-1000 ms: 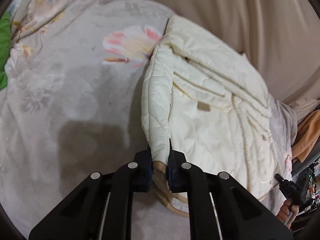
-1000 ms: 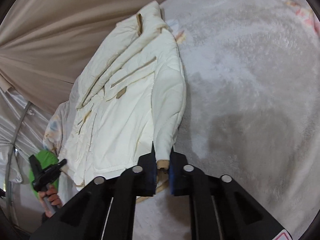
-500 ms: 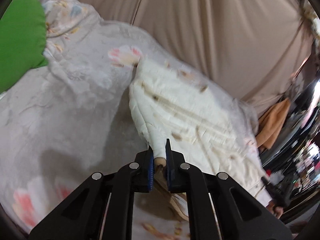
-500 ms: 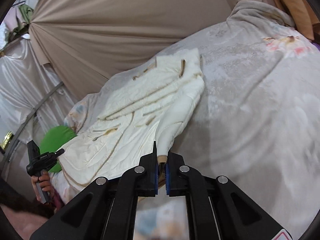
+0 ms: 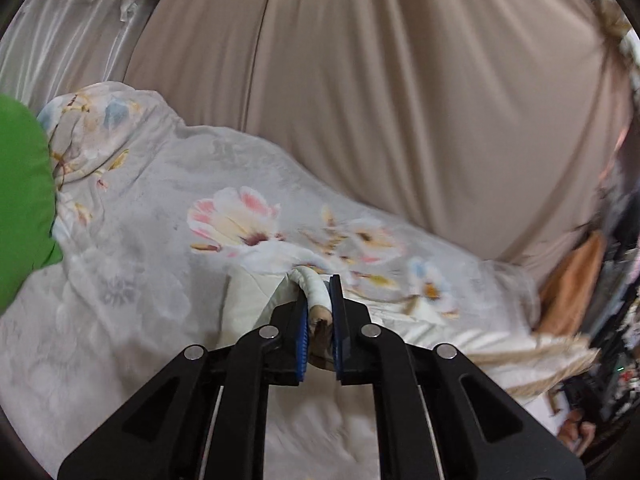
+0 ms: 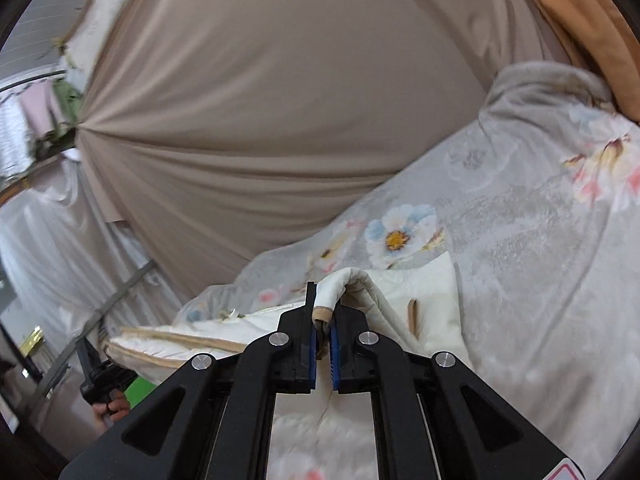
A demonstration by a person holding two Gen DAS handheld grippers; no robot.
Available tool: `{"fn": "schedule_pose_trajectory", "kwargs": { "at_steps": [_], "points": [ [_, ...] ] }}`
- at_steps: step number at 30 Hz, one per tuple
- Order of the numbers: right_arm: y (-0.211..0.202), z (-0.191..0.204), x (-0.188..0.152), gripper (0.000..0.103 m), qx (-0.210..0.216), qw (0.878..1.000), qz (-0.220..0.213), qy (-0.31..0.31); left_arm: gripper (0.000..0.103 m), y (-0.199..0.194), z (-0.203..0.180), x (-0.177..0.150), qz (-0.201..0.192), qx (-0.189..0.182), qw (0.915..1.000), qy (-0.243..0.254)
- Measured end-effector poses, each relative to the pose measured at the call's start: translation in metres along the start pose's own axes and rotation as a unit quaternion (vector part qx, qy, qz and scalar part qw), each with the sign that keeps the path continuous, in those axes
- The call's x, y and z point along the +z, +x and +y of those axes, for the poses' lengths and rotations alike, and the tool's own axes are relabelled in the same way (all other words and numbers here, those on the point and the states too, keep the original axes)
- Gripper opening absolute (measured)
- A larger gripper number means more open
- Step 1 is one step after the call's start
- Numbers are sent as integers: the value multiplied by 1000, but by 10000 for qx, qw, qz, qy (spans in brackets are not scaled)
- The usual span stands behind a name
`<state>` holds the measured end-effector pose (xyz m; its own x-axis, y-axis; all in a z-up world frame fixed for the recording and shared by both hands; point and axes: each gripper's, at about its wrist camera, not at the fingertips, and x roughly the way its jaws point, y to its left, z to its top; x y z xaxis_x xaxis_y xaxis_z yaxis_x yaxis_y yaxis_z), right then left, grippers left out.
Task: Fold large clothes
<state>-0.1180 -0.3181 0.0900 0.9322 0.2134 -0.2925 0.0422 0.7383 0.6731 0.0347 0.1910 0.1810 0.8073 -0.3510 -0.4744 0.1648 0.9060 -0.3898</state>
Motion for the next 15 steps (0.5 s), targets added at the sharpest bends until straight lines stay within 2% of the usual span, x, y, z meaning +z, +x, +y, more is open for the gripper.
{"fn": "schedule_pose_trajectory", "kwargs": {
  "at_steps": [2,7,10,15],
  "points": [
    [38,-13,7,5,-217,9995,169,126,8,52,-2,4,240,462,9985,139],
    [126,-58,7,5,-851,9934,651,422,8,159,9,-5,951,1109,9892,146],
    [161,-80,4,5,-1079,9886,884,564,9,203,20,-20,1241,1284,9838,148],
    [185,-94,-4,4,-1193,9853,1116,491,11,230,22,-40,1315,1383,9807,419]
  ]
}}
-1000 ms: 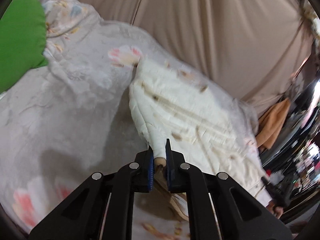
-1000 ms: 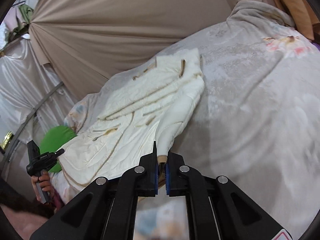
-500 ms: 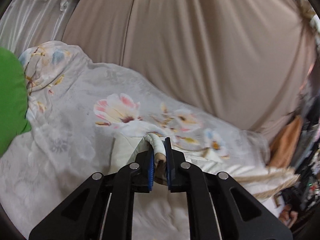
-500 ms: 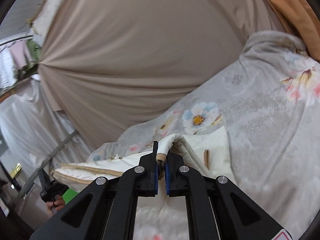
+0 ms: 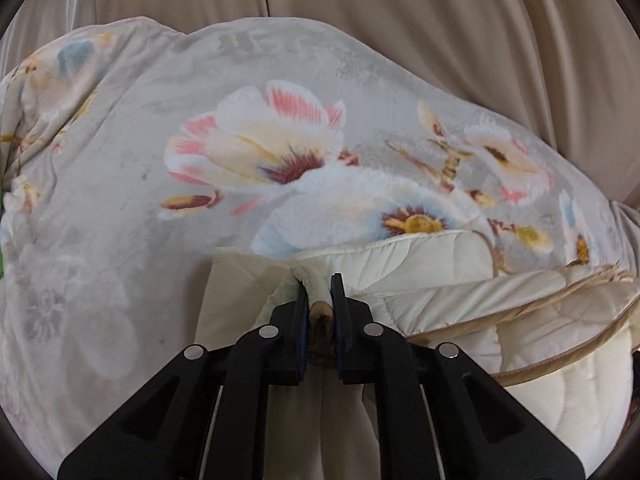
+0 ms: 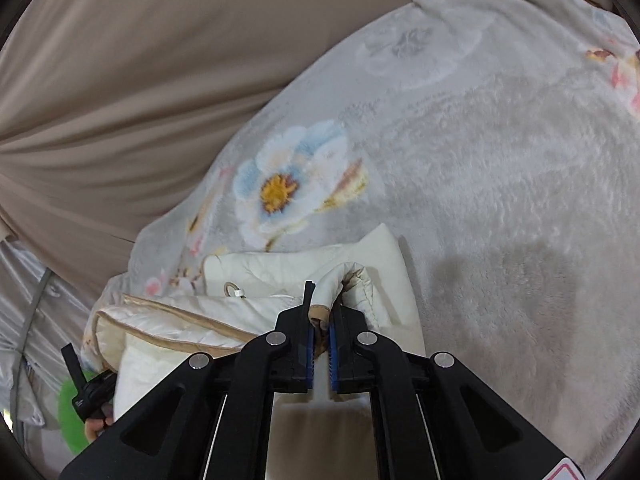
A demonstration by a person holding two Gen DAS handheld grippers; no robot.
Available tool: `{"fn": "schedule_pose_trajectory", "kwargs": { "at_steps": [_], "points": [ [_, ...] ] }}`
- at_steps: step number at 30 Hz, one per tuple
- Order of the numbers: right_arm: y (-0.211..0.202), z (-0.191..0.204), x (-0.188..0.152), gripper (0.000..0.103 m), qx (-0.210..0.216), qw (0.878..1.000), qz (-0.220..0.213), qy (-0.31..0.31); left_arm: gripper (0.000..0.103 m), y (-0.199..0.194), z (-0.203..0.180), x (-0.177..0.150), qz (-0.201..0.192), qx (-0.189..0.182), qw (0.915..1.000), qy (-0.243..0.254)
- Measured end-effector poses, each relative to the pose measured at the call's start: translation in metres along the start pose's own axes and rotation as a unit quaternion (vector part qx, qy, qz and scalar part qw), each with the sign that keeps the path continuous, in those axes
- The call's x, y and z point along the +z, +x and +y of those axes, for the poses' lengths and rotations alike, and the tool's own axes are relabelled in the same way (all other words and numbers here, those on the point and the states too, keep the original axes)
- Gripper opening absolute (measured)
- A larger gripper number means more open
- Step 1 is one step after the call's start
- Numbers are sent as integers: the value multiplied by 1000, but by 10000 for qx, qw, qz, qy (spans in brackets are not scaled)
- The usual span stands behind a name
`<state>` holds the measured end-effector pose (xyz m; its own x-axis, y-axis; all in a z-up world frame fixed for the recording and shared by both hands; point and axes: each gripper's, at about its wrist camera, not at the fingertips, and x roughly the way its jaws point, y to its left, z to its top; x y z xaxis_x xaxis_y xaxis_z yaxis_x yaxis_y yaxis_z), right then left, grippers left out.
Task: Fold large clothes
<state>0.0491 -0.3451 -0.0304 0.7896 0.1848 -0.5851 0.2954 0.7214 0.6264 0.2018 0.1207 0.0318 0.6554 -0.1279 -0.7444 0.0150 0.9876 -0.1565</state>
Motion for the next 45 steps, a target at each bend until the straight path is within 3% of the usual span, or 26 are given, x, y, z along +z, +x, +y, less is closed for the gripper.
{"fn": "schedule_pose_trajectory", "kwargs": {
  "at_steps": [7,11,13,14,15,16,18,19,22,24,27,29,31,34,37,41,45],
  "points": [
    [9,7,-6,3,-163,9996,-46,-244,11,15,-11,-5,-188,105,9997,88],
    [-21,4,-2,14,401,9985,-337,-149,17,-9,4,0,-398,-319,9985,-201],
    [-52,9,3,23,792,9945,-656,-184,26,-37,7,4,-663,-466,9966,-143],
    [-64,17,5,24,910,9924,-787,-259,40,-58,7,7,-866,-601,9944,-82],
    [-80,27,6,28,993,9895,-966,-415,67,-80,7,9,-1116,-605,9919,-40],
    [-96,42,5,32,957,9860,-1199,-660,76,-98,6,11,-1391,-530,9889,-24],
    [-114,76,2,32,1015,9774,-1419,-1190,80,-142,-2,16,-2013,-523,9780,154],
    [-116,95,-2,32,1046,9741,-1421,-1417,80,-151,-8,18,-2075,-562,9763,241],
    [-92,156,-16,30,984,9646,-1069,-2202,80,-163,-43,29,-1910,-1113,9739,509],
    [-64,192,-31,27,795,9526,-882,-2800,80,-146,-81,32,-1476,-1434,9749,854],
    [-5,220,-51,16,415,9382,-279,-3424,80,-97,-130,28,-863,-1301,9774,1428],
    [32,215,-57,13,9,9327,92,-3606,73,-52,-149,19,-450,-1001,9794,1696],
    [53,192,-52,9,-319,9374,391,-3445,72,-18,-149,13,-196,-715,9814,1771],
    [49,149,-33,5,-543,9526,307,-2978,71,14,-115,14,131,-667,9889,1324],
    [35,100,-12,5,-847,9681,202,-2349,71,21,-88,16,117,-624,9925,1046],
    [26,56,1,0,-788,9846,194,-1551,71,24,-63,13,-133,-20,9932,1156],
    [29,50,-4,0,-922,9850,181,-1448,71,26,-31,14,-135,-56,9969,771]
  ]
}}
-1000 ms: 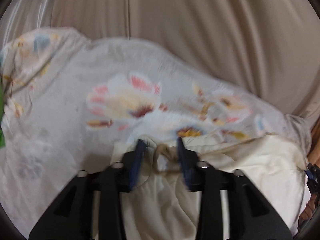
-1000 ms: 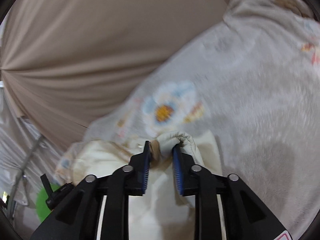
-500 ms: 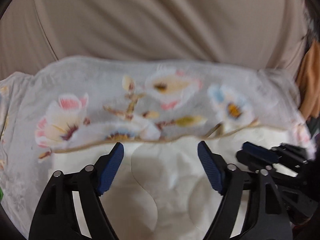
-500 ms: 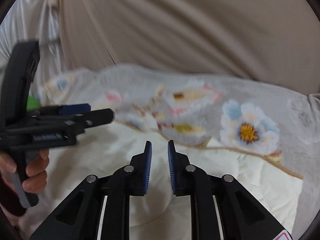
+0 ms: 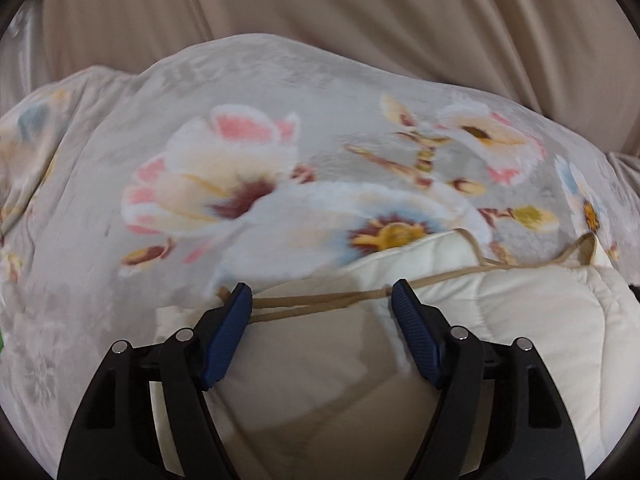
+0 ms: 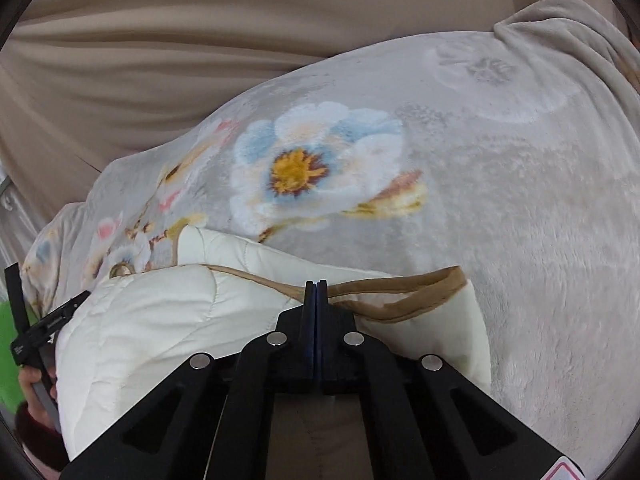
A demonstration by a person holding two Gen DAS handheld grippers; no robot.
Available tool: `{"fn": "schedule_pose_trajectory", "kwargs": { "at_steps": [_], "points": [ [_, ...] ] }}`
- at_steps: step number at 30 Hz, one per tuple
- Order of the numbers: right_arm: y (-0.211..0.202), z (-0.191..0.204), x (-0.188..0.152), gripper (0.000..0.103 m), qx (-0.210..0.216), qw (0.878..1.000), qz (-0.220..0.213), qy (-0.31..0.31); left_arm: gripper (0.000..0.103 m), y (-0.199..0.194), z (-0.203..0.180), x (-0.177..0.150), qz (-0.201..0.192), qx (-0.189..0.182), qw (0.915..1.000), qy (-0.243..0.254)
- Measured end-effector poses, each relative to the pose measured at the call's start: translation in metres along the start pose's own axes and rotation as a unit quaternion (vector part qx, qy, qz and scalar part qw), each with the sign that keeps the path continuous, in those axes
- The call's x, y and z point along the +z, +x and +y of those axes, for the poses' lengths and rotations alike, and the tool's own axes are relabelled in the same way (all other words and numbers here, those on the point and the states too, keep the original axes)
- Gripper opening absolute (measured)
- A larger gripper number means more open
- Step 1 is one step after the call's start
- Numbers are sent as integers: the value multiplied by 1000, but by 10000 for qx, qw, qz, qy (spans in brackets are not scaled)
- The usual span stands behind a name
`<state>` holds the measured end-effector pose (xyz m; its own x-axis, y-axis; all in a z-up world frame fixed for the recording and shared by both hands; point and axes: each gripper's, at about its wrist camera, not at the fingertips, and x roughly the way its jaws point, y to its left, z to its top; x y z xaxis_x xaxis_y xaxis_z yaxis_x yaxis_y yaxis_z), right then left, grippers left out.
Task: Fold large clothes
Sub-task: 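Grasp the folded jacket's hem with the right tool and fold it toward the collar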
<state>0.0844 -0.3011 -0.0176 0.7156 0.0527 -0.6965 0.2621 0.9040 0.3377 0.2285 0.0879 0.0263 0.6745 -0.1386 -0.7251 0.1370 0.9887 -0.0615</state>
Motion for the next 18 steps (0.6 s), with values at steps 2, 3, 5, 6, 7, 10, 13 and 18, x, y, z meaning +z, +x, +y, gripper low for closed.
{"fn": "schedule_pose_trajectory", "kwargs": {
  "at_steps": [2,3,5,6,7,10,13,18],
  "points": [
    [5,8,-3,0,-210,9997,48,-125,71,0,8,-2,29,-116,9999,-122],
    [8,9,-4,0,-261,9995,119,-157,71,2,8,-3,43,-123,9998,-129],
    [20,8,-1,0,-249,9993,273,-106,71,9,6,-3,141,-46,9999,-65],
    [23,5,-1,0,-208,9992,334,-60,72,12,3,-3,211,-10,9998,-18],
    [25,2,0,0,-162,9991,381,0,72,16,1,-2,289,26,9996,35],
    [27,1,0,0,-111,9991,411,71,72,19,-4,-1,360,156,9991,166],
    [11,-5,2,0,28,9996,170,216,72,16,-4,1,379,146,9989,235],
    [-60,-2,-1,7,-118,9982,-595,-24,79,-37,5,-1,-95,-3,9999,97]
  ]
}}
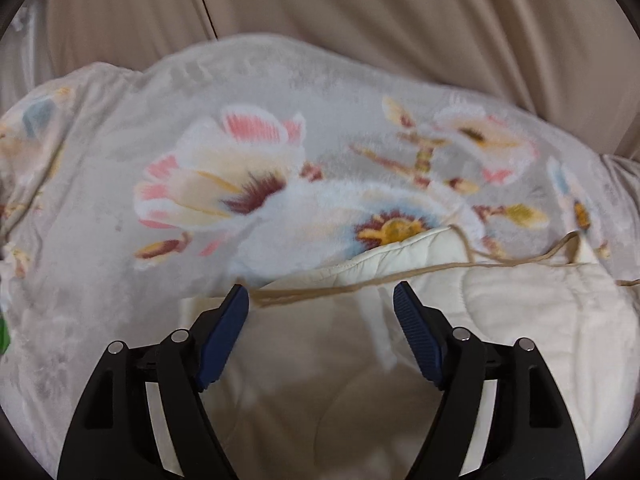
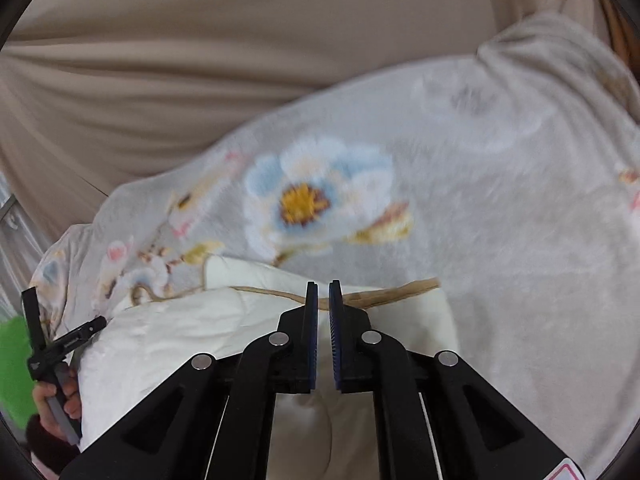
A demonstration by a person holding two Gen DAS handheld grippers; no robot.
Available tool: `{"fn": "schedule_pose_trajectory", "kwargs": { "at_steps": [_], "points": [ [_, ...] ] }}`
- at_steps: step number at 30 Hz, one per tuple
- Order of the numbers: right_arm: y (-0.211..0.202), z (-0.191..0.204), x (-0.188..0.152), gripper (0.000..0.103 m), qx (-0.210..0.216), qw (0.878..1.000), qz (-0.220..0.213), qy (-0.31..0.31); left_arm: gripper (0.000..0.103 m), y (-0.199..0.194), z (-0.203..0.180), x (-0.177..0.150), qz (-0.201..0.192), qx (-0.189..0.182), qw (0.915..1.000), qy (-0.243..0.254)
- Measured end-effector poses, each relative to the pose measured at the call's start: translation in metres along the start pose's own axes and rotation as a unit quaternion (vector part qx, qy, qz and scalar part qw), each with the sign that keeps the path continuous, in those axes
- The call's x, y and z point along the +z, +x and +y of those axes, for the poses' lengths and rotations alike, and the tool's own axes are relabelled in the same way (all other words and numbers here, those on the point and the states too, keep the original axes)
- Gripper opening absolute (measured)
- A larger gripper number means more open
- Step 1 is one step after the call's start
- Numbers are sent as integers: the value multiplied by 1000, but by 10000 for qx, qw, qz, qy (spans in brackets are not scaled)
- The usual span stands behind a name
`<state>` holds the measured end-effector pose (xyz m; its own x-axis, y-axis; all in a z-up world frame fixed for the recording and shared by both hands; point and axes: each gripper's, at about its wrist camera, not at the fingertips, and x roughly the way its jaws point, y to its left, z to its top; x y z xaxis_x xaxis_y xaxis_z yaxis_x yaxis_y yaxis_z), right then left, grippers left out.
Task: Fold large clothes
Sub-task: 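Grasp the folded jacket's hem with the right tool and fold it toward the collar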
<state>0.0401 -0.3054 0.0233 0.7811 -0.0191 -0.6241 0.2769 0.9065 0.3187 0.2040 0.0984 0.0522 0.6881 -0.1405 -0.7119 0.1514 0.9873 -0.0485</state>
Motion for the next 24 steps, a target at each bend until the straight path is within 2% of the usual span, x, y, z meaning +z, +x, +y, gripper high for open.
{"fn": "schedule_pose_trajectory", "kwargs": {
  "at_steps": [2,4,8,10,12,18,22,23,24],
  "points": [
    [-11,5,-5,7,-228,9994,74,-238,86,-26,0,-4,-338,52,9994,85],
    [-3,3,-10,7,-472,9980,262,-330,88,-35,1,-9,-418,234,9987,144],
    [25,-11,-26,3,-729,9953,591,-233,88,-9,10,-18,40,534,9985,96],
    [32,-11,-29,0,-824,9945,571,-310,89,7,21,-24,291,378,9986,-205],
    [36,-11,-35,0,-872,9938,570,-381,95,18,30,-27,405,229,9974,-547],
    [43,-10,-40,0,-963,9928,535,-479,98,39,42,-30,643,-145,9933,-954],
    [36,-3,-32,0,-1082,9912,596,-477,97,29,38,-27,521,58,9949,-860],
    [26,3,-28,1,-1030,9924,524,-426,94,21,39,-25,428,134,9954,-851],
    [12,11,-25,6,-814,9951,409,-395,92,7,40,-24,263,160,9958,-864]
  ]
}}
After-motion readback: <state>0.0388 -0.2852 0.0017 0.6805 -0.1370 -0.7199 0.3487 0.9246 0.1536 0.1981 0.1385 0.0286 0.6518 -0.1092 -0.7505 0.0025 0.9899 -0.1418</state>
